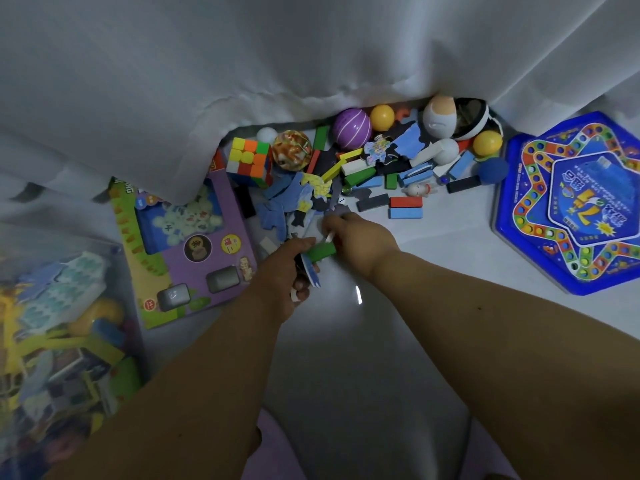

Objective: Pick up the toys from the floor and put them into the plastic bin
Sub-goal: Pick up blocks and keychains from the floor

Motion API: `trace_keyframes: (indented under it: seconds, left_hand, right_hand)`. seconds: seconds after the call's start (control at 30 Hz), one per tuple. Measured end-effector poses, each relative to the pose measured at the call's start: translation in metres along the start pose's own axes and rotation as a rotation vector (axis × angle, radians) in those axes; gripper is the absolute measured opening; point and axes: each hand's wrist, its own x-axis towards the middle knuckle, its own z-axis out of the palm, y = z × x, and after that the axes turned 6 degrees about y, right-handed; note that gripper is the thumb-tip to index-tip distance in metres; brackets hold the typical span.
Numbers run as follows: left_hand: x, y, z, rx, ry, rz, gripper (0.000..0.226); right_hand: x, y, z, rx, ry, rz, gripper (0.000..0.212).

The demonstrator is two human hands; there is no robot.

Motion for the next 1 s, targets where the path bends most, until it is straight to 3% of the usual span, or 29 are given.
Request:
trace_keyframes:
  seconds: [0.2,0.4,0.5,0.6,0.73,0.83,1.0]
  left_hand:
    - [-0.006,-0.001,-0.009,-0.057,0.000,-0.011,0.018]
    - [-0.033,0.009,-0.010,-0.065,0.049,0.032,0.020]
    - [-0.059,0.021,-0.010,-0.018,0.052,0.092,0.017]
    - [-0.095,0.036,-0.017,0.032,0.059,0.159,0.016]
    - [-0.154,0.056,-0.039,0.074,0.059,0.257,0.016]
    - [-0.193,0.070,-0.070,0.099,0.057,0.310,0.020]
    - [-0.253,0.091,-0.144,0.196,0.142,0.332,0.019]
  right_hand:
    - [-0.012,0.001,-0.002,-0.047,-0.058,0.077,0.039]
    - [-0.032,-0.008,-0.031,0.534,-0.058,0.399,0.010]
    - [-0.046,-0.030,-0.051,0.824,-0.100,0.472,0.013]
    - [-0.058,-0.059,-0.070,1.054,-0.138,0.458,0.023]
    - [-0.075,-0.108,-0.093,1.258,-0.187,0.408,0.014]
    - [-0.091,-0.151,-0.105,1.300,-0.239,0.338,0.022]
    - [-0.114,-0.233,-0.106,1.269,-0.289,0.214,0.017]
